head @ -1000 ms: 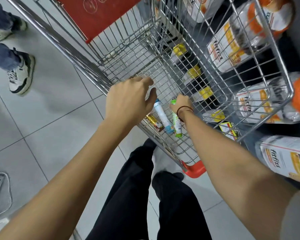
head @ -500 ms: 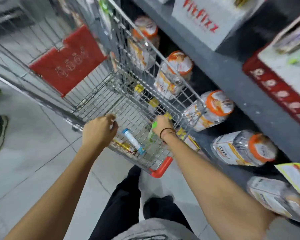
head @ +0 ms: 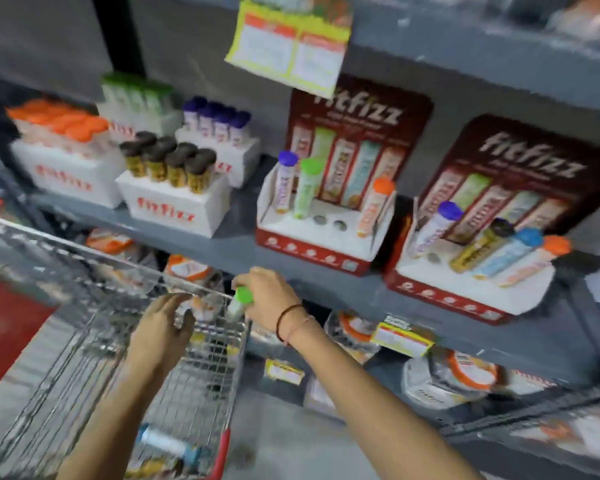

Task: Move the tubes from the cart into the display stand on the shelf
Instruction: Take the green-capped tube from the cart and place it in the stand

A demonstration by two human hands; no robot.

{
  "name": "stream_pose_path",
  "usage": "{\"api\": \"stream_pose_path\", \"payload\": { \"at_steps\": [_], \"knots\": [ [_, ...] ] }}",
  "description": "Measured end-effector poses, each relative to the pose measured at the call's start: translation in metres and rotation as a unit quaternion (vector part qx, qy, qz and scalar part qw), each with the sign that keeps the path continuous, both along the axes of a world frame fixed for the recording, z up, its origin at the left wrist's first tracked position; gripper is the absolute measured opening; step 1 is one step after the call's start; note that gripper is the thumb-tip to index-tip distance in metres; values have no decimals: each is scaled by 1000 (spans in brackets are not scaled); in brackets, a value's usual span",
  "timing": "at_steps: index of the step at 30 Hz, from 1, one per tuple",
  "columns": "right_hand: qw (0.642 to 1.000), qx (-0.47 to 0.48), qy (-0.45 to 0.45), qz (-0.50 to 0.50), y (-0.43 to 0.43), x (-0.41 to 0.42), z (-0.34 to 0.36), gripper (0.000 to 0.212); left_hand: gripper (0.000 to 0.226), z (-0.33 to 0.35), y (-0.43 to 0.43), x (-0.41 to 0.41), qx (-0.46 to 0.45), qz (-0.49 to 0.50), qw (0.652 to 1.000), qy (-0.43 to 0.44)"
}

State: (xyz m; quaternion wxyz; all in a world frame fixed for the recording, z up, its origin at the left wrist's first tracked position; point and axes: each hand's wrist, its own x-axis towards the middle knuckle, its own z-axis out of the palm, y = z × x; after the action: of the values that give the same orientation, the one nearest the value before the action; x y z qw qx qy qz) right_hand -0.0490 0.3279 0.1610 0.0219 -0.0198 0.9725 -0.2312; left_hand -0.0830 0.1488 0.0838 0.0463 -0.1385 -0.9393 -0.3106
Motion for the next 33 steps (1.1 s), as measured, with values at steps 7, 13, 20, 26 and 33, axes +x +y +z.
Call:
{"api": "stream_pose_path", "payload": {
  "at_steps": [7, 13, 20, 26, 33],
  "knots": [
    [994, -20, 58, -86, 70, 34, 65, 30, 31, 36, 103, -4, 27, -139, 986, 92],
    [977, 4, 109, -185, 120, 51, 89, 37, 44, 27, 166, 31, -35, -278, 954, 105],
    [961, 43, 101, -255, 172, 83, 112, 32, 45, 11, 212, 52, -81, -365, 917, 138],
    [944, 42, 122, -303, 212, 111, 138, 32, 47, 4, 229, 61, -124, -375, 908, 138],
    [931, 50, 137, -334, 245, 117, 158, 33, 56, 6, 243, 78, -148, -396, 896, 135]
  ]
}}
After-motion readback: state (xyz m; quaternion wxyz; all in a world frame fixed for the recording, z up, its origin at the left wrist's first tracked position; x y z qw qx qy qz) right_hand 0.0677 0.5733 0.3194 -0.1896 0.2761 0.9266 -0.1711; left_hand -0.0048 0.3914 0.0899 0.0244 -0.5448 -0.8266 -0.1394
